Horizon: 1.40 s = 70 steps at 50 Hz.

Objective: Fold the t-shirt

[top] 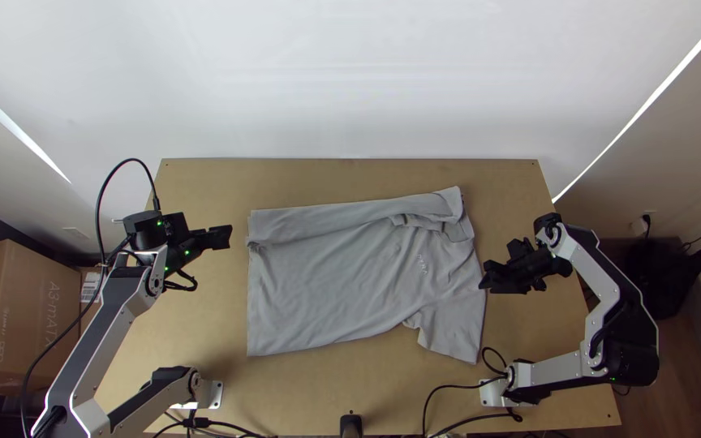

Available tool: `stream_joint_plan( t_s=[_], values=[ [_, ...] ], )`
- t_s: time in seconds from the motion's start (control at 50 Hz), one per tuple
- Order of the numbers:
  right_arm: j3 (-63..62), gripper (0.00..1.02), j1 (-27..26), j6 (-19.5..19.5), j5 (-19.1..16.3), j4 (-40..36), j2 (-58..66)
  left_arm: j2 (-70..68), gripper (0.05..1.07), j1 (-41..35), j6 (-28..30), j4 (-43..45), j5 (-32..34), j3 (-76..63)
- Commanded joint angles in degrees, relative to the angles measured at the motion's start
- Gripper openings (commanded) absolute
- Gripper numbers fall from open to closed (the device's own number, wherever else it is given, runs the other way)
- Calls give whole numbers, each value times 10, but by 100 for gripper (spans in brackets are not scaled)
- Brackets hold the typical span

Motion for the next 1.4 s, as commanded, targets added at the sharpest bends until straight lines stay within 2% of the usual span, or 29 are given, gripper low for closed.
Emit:
stream_joint_plan(
  t_s=[0.0,0.28,0.34,0.4,0.42,0.44,0.46,0.5,0.52,0.58,0.68,0.88,1.04,1.12,1.28,1.38],
  values=[
    [-13,48,0,-10,-3,10,21,-7,103,1,9,-3,8,13],
    [-32,49,1,-9,-3,58,51,-6,103,-1,16,-8,8,16],
    [-37,54,1,-9,-3,65,55,2,103,-4,27,-38,8,27],
    [-43,54,3,-9,-2,70,59,13,103,-7,51,-77,8,38],
    [-45,52,5,-9,0,71,60,16,103,-10,64,-91,8,42],
    [-46,45,7,-9,1,71,60,16,103,-15,74,-103,8,44],
    [-47,34,8,-9,1,74,60,16,103,-18,83,-112,8,44],
    [-51,3,9,-8,0,84,55,12,103,-29,114,-147,10,49],
    [-52,2,8,-10,0,87,52,8,103,-39,133,-169,15,51],
    [-61,2,11,-16,0,87,40,-7,103,-64,173,-226,22,54],
    [-67,2,15,-19,0,87,25,-13,102,-106,205,-317,22,64],
    [-57,2,7,-16,0,87,24,-3,101,-188,229,-479,22,56],
    [-60,2,6,-16,0,87,23,-7,101,-234,228,-515,17,25],
    [-60,2,7,-13,0,86,22,-3,92,-248,221,-524,17,8],
    [-59,2,11,-6,0,87,17,32,92,-276,211,-548,-4,-22],
    [-58,2,13,-6,0,86,16,85,92,-299,183,-556,-21,-22]
  ],
)
